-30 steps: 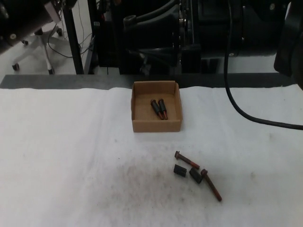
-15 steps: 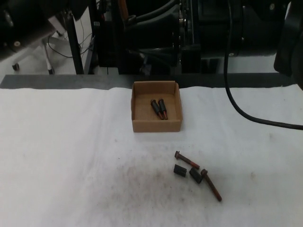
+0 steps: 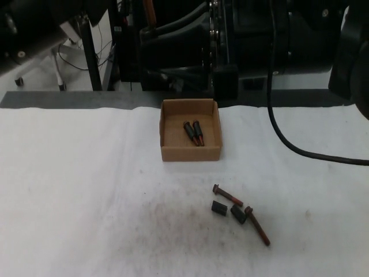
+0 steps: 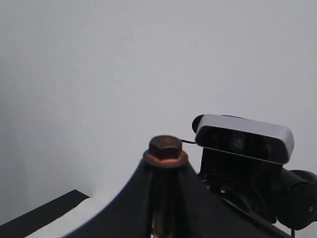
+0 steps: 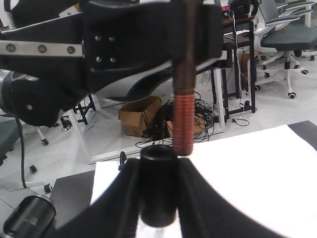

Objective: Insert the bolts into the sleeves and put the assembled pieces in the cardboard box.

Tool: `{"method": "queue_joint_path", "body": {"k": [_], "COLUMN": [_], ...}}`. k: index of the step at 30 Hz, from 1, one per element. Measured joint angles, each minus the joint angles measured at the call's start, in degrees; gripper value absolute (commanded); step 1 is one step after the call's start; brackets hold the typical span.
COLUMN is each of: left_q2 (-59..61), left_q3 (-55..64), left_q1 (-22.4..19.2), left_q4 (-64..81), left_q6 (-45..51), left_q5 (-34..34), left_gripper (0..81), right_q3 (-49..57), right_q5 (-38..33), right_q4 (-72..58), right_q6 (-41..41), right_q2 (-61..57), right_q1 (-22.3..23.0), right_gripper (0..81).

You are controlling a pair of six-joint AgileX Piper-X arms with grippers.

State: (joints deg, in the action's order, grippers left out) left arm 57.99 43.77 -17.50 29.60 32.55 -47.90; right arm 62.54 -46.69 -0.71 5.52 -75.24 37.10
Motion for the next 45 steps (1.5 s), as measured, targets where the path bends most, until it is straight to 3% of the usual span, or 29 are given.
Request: {"method": "queue_joint_path", "body": {"k": [20, 29, 31, 33, 36, 38, 42, 45], "left_q2": [0.0, 0.0, 0.0, 0.0, 0.0, 0.0, 0.0, 0.0], "left_q3": [0.0, 0.13, 0.13, 0.13, 0.13, 0.13, 0.13, 0.13], "left_q1": [0.0, 0.0, 0.0, 0.0, 0.0, 0.0, 0.0, 0.0], "left_q4": [-0.75, -7.33, -7.53, -7.52, -7.78, -7.78, -7.78, -7.68], "left_q6": [0.0, -4.66, -6.89, -7.43, -7.38, -6.12, -4.42, -4.26], "left_q5": [0.0, -4.1, -4.54, -4.85, -4.98, -4.98, -4.74, -3.91], "left_gripper": [0.3, 0.5, 5.7, 17.3, 46.5, 58.2, 58.6, 58.7], "right_q3": [0.0, -0.04, -0.04, -0.04, -0.04, -0.04, -0.04, -0.04], "right_q5": [2.59, 2.77, 2.77, 2.98, 3.21, 3.17, 3.4, 7.84], "right_q4": [-0.55, -3.43, -3.61, -3.78, -4.33, -4.5, -4.48, -2.56], "right_q6": [-0.14, -0.28, -0.28, -0.28, -0.28, -0.28, -0.28, -0.43], "right_q2": [0.0, 0.0, 0.0, 0.0, 0.0, 0.0, 0.0, 0.0], "right_q1": [-0.42, -0.42, -0.42, -0.42, -0.42, -0.42, -0.42, -0.73], "right_gripper": [0.3, 0.3, 0.3, 0.3, 0.3, 0.3, 0.3, 0.3]}}
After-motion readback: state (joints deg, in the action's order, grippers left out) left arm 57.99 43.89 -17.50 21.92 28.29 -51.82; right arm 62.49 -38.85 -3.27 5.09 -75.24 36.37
